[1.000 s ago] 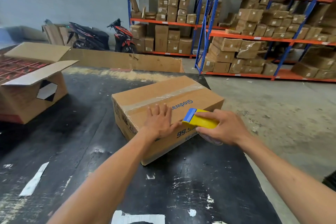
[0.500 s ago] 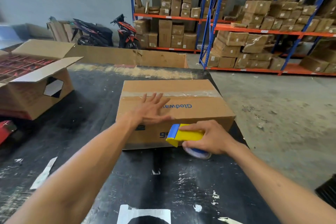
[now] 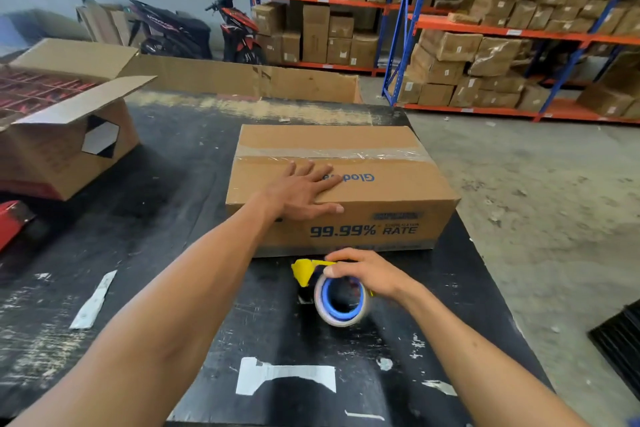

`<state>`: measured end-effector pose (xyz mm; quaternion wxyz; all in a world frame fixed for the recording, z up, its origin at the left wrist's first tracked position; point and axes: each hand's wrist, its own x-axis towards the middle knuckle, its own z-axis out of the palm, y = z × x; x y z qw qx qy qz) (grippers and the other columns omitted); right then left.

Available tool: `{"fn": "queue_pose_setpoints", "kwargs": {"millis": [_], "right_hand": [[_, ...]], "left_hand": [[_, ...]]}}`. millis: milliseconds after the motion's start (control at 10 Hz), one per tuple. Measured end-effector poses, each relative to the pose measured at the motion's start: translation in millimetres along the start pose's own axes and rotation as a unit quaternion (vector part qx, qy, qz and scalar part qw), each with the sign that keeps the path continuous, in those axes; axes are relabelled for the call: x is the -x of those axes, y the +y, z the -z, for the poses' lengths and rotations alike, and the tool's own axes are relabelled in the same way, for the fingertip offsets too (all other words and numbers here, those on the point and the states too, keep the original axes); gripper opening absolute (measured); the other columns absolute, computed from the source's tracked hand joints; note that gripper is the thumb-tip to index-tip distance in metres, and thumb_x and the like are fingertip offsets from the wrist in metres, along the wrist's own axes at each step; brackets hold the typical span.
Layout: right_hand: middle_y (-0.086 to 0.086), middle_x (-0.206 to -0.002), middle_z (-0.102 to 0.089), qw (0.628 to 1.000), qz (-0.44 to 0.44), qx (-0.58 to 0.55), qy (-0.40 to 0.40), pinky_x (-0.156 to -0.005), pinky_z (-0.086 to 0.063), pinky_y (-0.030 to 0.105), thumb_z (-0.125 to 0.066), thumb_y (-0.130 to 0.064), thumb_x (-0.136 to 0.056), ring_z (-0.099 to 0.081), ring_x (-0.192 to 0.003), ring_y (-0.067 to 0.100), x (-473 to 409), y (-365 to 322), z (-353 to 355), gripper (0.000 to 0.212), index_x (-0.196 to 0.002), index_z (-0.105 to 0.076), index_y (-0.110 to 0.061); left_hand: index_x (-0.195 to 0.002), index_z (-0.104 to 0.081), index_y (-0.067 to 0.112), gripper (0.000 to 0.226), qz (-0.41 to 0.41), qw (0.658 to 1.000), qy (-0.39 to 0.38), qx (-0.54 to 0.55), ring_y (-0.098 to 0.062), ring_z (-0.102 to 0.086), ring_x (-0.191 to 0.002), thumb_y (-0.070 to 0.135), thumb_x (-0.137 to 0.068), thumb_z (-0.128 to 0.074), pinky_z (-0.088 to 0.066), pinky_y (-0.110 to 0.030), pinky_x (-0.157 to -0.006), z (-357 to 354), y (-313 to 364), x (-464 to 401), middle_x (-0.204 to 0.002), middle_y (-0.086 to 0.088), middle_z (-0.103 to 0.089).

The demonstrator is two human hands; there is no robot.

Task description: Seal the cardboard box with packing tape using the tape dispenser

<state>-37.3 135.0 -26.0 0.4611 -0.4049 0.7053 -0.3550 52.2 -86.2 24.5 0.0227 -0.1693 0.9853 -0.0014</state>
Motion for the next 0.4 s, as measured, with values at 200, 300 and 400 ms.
{"fn": "queue_pose_setpoints", "kwargs": {"millis": [200,300,400], "right_hand": [[-0.011,-0.11,-0.077,0.997,-0.039,0.069,-0.015,-0.083,-0.054,0.026,-0.076,-0.058,-0.077,-0.069,-0.097,0.01,-9,18,-3,0.037,-0.107,-0.079,-0.036],[-0.015,-0.105,-0.077,0.986,-0.033,0.162,-0.011,-0.096,-0.054,0.03,-0.067,-0.067,-0.082,-0.069,-0.104,0.005,-6,22,9,0.036,-0.106,-0.078,-0.042],[-0.012,-0.097,-0.078,0.975,0.007,0.217,0.047,-0.083,-0.051,0.023,-0.066,-0.055,-0.091,-0.064,-0.089,-0.005,-5,25,6,0.026,-0.109,-0.077,-0.041]], "left_hand": [[-0.158,-0.004,0.042,0.084,-0.019,1.0,-0.013,0.013,-0.027,0.001,-0.155,0.084,-0.088,-0.022,0.005,-0.054,-0.122,2,-7,0,-0.168,0.008,0.001],[-0.158,-0.003,0.041,0.083,-0.04,0.999,-0.011,0.011,-0.027,0.003,-0.155,0.082,-0.089,-0.023,0.007,-0.053,-0.122,2,-11,1,-0.168,0.008,0.002],[-0.158,-0.003,0.042,0.083,-0.055,0.998,-0.008,0.006,-0.027,0.002,-0.155,0.083,-0.089,-0.022,0.007,-0.053,-0.123,2,-15,-2,-0.168,0.009,0.001]]}}
